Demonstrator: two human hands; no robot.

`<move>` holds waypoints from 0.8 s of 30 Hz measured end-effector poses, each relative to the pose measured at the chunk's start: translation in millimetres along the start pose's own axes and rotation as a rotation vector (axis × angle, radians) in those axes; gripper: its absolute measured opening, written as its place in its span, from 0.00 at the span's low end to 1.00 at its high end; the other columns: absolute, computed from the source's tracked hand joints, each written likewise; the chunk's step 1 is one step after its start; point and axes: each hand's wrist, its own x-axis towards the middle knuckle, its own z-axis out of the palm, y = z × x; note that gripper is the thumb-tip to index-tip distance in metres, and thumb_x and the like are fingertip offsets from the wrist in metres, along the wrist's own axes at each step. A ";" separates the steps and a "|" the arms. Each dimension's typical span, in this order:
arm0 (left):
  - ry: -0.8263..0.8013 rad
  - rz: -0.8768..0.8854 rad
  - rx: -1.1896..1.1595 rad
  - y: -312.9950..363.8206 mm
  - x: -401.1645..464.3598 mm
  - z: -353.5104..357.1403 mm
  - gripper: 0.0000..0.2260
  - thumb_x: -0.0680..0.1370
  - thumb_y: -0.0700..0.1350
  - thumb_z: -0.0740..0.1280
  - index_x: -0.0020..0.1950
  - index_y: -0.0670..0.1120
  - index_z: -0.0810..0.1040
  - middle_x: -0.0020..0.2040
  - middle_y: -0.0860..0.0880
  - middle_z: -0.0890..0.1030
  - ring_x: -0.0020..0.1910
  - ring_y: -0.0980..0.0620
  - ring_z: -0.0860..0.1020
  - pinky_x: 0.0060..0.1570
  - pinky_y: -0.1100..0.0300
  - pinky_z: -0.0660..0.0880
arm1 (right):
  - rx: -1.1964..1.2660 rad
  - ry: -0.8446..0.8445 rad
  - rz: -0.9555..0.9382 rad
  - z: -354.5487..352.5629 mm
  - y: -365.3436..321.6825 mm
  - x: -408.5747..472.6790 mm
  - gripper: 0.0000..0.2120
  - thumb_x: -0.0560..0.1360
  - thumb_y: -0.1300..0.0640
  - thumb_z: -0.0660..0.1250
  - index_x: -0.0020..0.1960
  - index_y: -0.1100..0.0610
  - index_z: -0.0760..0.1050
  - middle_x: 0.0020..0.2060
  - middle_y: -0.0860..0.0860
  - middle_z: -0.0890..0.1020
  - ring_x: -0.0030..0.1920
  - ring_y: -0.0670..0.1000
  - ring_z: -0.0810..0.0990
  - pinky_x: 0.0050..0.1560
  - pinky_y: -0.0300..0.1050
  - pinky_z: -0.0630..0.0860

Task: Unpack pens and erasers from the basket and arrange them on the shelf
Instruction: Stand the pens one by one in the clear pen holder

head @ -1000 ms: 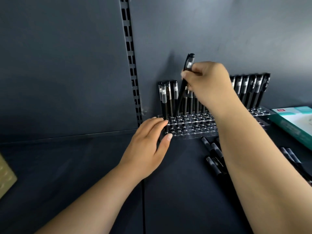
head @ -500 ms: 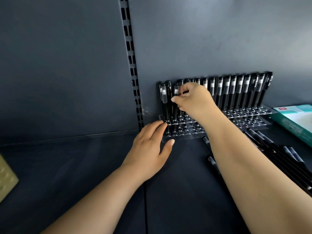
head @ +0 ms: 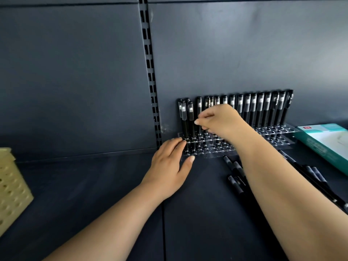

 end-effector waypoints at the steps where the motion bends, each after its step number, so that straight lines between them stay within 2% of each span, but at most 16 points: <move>1: 0.024 0.016 0.001 1.7 -0.7 -0.7 0.27 0.79 0.58 0.51 0.73 0.45 0.60 0.73 0.51 0.60 0.72 0.55 0.54 0.68 0.66 0.45 | -0.006 -0.008 0.003 -10.4 1.4 -4.7 0.07 0.74 0.56 0.67 0.47 0.59 0.80 0.44 0.54 0.83 0.48 0.55 0.81 0.55 0.49 0.77; 2: 0.045 0.034 0.000 4.2 -1.3 -2.3 0.30 0.77 0.61 0.49 0.72 0.44 0.63 0.71 0.51 0.63 0.71 0.54 0.56 0.68 0.65 0.47 | -0.020 -0.011 0.002 -21.8 3.9 -9.1 0.06 0.74 0.56 0.68 0.46 0.57 0.80 0.43 0.54 0.83 0.48 0.56 0.82 0.54 0.48 0.78; 4: 0.065 0.067 -0.005 13.9 -5.2 -5.0 0.31 0.75 0.62 0.47 0.70 0.44 0.66 0.68 0.50 0.67 0.70 0.54 0.59 0.67 0.64 0.50 | -0.079 -0.003 -0.025 -45.6 12.0 -21.6 0.04 0.73 0.55 0.68 0.44 0.55 0.81 0.40 0.53 0.83 0.42 0.55 0.82 0.47 0.39 0.78; 5: 0.055 0.062 -0.013 20.9 -7.3 -5.0 0.28 0.77 0.60 0.50 0.69 0.45 0.68 0.67 0.51 0.68 0.69 0.54 0.60 0.67 0.65 0.51 | -0.128 -0.005 -0.041 -56.4 17.9 -29.9 0.04 0.73 0.54 0.68 0.43 0.54 0.81 0.39 0.53 0.83 0.41 0.54 0.81 0.42 0.35 0.76; 6: 0.028 0.037 -0.031 28.1 -9.3 -4.2 0.24 0.78 0.58 0.53 0.68 0.46 0.70 0.66 0.52 0.69 0.68 0.54 0.61 0.66 0.65 0.52 | -0.190 -0.018 -0.060 -64.7 24.3 -38.1 0.04 0.73 0.54 0.68 0.42 0.53 0.81 0.40 0.52 0.83 0.42 0.54 0.81 0.41 0.36 0.73; 7: -0.014 -0.011 -0.065 35.5 -11.1 -3.8 0.19 0.79 0.56 0.55 0.63 0.48 0.73 0.62 0.53 0.71 0.66 0.54 0.63 0.64 0.66 0.55 | -0.258 -0.038 -0.073 -69.9 31.5 -46.3 0.04 0.73 0.53 0.68 0.43 0.52 0.81 0.41 0.51 0.83 0.43 0.53 0.80 0.41 0.37 0.70; 9: -0.138 -0.123 -0.142 54.2 -14.1 -1.4 0.12 0.78 0.56 0.57 0.46 0.51 0.75 0.51 0.54 0.74 0.59 0.53 0.67 0.55 0.63 0.62 | -0.350 -0.076 -0.090 -76.2 49.3 -64.9 0.07 0.72 0.52 0.68 0.47 0.53 0.81 0.41 0.48 0.81 0.45 0.47 0.78 0.41 0.33 0.65; 11: -0.269 -0.225 -0.175 73.2 -17.5 1.9 0.15 0.76 0.60 0.58 0.37 0.51 0.70 0.45 0.54 0.72 0.54 0.52 0.70 0.50 0.60 0.65 | -0.371 -0.132 -0.092 -76.1 67.0 -79.3 0.11 0.72 0.50 0.68 0.51 0.54 0.81 0.45 0.49 0.81 0.47 0.46 0.77 0.46 0.33 0.67; 13: -0.375 -0.313 -0.142 87.7 -18.1 5.5 0.19 0.74 0.64 0.56 0.36 0.50 0.69 0.49 0.51 0.73 0.56 0.50 0.70 0.54 0.56 0.68 | -0.418 -0.180 -0.107 -71.4 83.1 -87.5 0.15 0.72 0.48 0.67 0.56 0.54 0.79 0.54 0.50 0.80 0.55 0.49 0.76 0.57 0.39 0.68; 15: -0.456 -0.372 -0.023 98.8 -15.4 11.4 0.23 0.72 0.69 0.54 0.40 0.50 0.71 0.57 0.49 0.73 0.62 0.48 0.67 0.60 0.52 0.67 | -0.442 -0.189 -0.138 -66.0 98.0 -91.6 0.18 0.73 0.47 0.66 0.60 0.54 0.76 0.61 0.51 0.75 0.61 0.50 0.72 0.64 0.41 0.65; 17: -0.522 -0.417 0.115 107.7 -11.2 18.3 0.32 0.70 0.72 0.50 0.54 0.47 0.74 0.64 0.48 0.69 0.67 0.46 0.62 0.63 0.51 0.63 | -0.449 -0.166 -0.157 -60.9 109.1 -94.3 0.20 0.74 0.47 0.65 0.63 0.53 0.73 0.64 0.50 0.72 0.66 0.50 0.68 0.67 0.43 0.61; 19: -0.553 -0.457 0.199 114.9 -6.2 25.8 0.39 0.69 0.74 0.49 0.64 0.46 0.71 0.68 0.47 0.65 0.69 0.45 0.59 0.63 0.50 0.60 | -0.452 -0.151 -0.178 -59.3 117.8 -95.8 0.20 0.74 0.47 0.64 0.64 0.54 0.73 0.64 0.50 0.72 0.66 0.50 0.67 0.68 0.44 0.60; 24: -0.663 -0.532 0.227 115.3 8.1 26.7 0.42 0.66 0.74 0.56 0.68 0.44 0.67 0.72 0.45 0.59 0.70 0.43 0.56 0.67 0.50 0.60 | -0.385 -0.068 -0.221 -65.8 123.3 -99.9 0.18 0.75 0.49 0.64 0.61 0.56 0.75 0.60 0.51 0.75 0.64 0.50 0.69 0.61 0.37 0.60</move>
